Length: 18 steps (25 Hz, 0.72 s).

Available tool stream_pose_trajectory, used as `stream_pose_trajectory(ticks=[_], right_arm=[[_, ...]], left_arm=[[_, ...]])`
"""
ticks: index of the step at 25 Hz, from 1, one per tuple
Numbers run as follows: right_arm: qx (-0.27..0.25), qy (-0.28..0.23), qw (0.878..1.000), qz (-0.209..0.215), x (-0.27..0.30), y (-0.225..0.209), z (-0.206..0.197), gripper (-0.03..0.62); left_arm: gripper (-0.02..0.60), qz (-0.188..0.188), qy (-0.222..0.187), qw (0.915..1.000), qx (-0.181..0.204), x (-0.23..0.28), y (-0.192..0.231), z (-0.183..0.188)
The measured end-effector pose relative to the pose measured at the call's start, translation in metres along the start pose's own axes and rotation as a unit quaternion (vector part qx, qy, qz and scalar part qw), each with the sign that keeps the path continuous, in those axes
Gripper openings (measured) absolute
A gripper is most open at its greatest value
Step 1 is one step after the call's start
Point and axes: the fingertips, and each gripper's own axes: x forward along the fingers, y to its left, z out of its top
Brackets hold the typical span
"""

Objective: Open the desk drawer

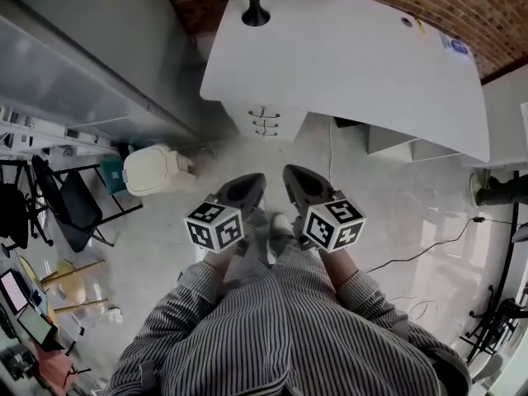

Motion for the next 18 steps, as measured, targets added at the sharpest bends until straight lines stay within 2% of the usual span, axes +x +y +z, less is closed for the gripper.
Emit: stream_pose_trajectory(ticks=[4,9,18], right_arm=[[0.023,-0.004,1.000,-0.016,0.015,-0.015,-0.002,0.015],[0.047,0.019,0.998,-0.024,0.038,-0.038,-0.018,0.015],[0.099,0.041,0.993,-0.047,0.079,-0.066,-0.045,0.015]], left_arm=[[0.011,-0.009,0.009,0.9997,-0.021,0.015,0.019,0.005],[0.011,-0.020,0.022,0.9985,-0.045,0.037,0.044,0.001],[0.011,-0.019,0.024,0.9942,-0.103,0.064,0.093,-0.009]])
